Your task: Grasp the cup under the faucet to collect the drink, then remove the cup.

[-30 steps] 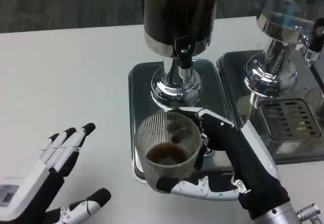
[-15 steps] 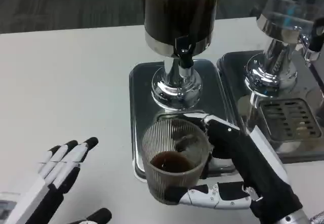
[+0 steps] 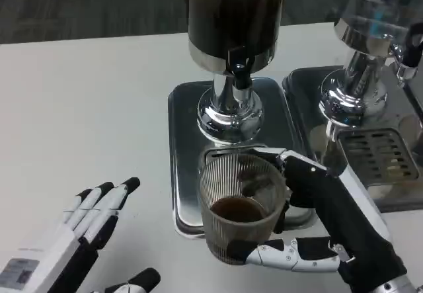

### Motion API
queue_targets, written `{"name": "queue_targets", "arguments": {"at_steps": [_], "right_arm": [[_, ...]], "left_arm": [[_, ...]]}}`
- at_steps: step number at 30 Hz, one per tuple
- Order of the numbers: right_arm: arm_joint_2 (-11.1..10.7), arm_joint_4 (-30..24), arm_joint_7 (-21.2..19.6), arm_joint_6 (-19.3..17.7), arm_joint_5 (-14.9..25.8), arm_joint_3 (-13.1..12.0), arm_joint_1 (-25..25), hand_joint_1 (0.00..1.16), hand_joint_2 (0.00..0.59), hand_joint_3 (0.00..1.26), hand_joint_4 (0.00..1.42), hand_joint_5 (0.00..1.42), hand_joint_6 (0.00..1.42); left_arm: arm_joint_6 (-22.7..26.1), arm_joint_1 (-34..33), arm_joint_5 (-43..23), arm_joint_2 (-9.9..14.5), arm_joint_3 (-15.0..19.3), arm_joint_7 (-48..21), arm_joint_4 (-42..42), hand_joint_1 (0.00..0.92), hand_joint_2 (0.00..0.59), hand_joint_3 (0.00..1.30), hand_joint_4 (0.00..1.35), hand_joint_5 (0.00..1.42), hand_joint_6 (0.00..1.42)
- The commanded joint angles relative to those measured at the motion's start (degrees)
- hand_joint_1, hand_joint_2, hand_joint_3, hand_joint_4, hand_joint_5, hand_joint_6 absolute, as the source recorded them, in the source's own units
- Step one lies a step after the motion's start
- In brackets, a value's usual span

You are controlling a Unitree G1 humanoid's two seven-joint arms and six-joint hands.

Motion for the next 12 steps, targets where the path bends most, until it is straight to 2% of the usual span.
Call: {"name": "queue_targets", "arguments": {"at_steps": [1, 12], "right_arm": [[0.58, -0.92, -0.29, -1.49, 1.85, -0.49, -0.55, 1.08, 0.145, 0.52, 0.64, 0.78, 1.05], [0.53, -0.92, -0.03, -1.55, 2.01, -0.88, -0.59, 1.08, 0.145, 0.52, 0.64, 0.78, 1.05]], "left_arm": [[0.63, 0.42, 0.42, -0.25, -0.22, -0.45, -0.44, 0.0, 0.163, 0.0, 0.0, 0.0, 0.0], [0.85, 0.22, 0.62, -0.2, -0.3, -0.45, -0.63, 0.0, 0.171, 0.0, 0.0, 0.0, 0.0]]}}
